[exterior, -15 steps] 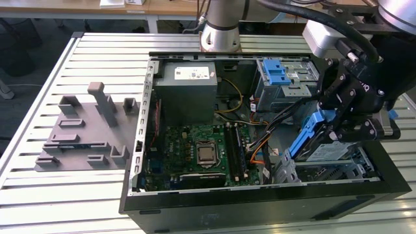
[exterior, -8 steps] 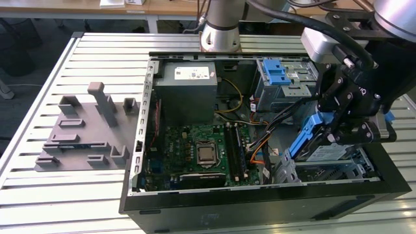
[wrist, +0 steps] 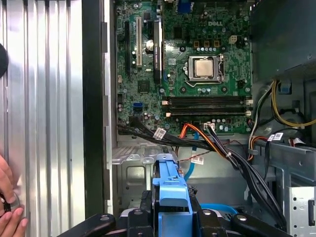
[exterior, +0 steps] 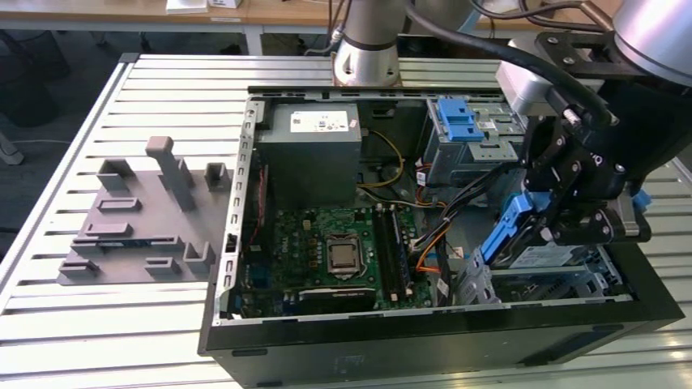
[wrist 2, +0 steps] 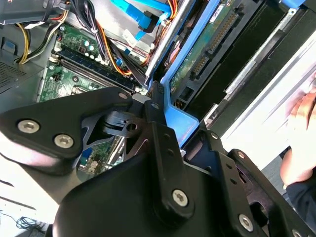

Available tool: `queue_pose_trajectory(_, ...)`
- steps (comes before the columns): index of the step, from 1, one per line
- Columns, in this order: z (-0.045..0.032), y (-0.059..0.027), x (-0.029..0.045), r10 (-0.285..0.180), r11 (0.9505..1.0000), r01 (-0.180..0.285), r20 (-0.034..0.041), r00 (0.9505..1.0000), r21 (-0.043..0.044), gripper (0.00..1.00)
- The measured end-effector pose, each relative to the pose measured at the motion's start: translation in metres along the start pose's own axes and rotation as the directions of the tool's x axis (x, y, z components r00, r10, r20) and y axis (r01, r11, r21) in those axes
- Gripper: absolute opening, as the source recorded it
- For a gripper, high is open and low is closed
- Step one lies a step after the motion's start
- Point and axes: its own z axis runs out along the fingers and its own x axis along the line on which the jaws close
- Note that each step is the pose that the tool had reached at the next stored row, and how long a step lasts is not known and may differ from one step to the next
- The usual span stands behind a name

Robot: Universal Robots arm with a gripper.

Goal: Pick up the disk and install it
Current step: 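Insert the disk into the insertion slot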

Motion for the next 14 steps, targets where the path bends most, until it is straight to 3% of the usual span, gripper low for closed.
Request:
queue_pose_trajectory(3,0.0024,0.0000,0.0001,0.000,1.0000,0.000,-0.0004,1.0000,0.0000,0.37)
queue_pose_trajectory(4,0.0032,0.0000,0.0000,0.000,1.0000,0.000,-0.0002,1.0000,0.0000,0.44)
queue_pose_trajectory(10,0.0071,-0.0001,0.0002,0.000,1.0000,0.000,-0.0002,1.0000,0.0000,0.44)
queue_pose_trajectory(11,0.0079,-0.0001,0.0002,0.000,1.0000,0.000,-0.0001,1.0000,0.0000,0.42)
queue_pose_trajectory(13,0.0094,-0.0001,0.0002,0.000,1.0000,0.000,-0.0002,1.0000,0.0000,0.30)
queue_pose_trajectory(14,0.0102,-0.0001,0.0002,0.000,1.0000,0.000,-0.0001,1.0000,0.0000,0.30)
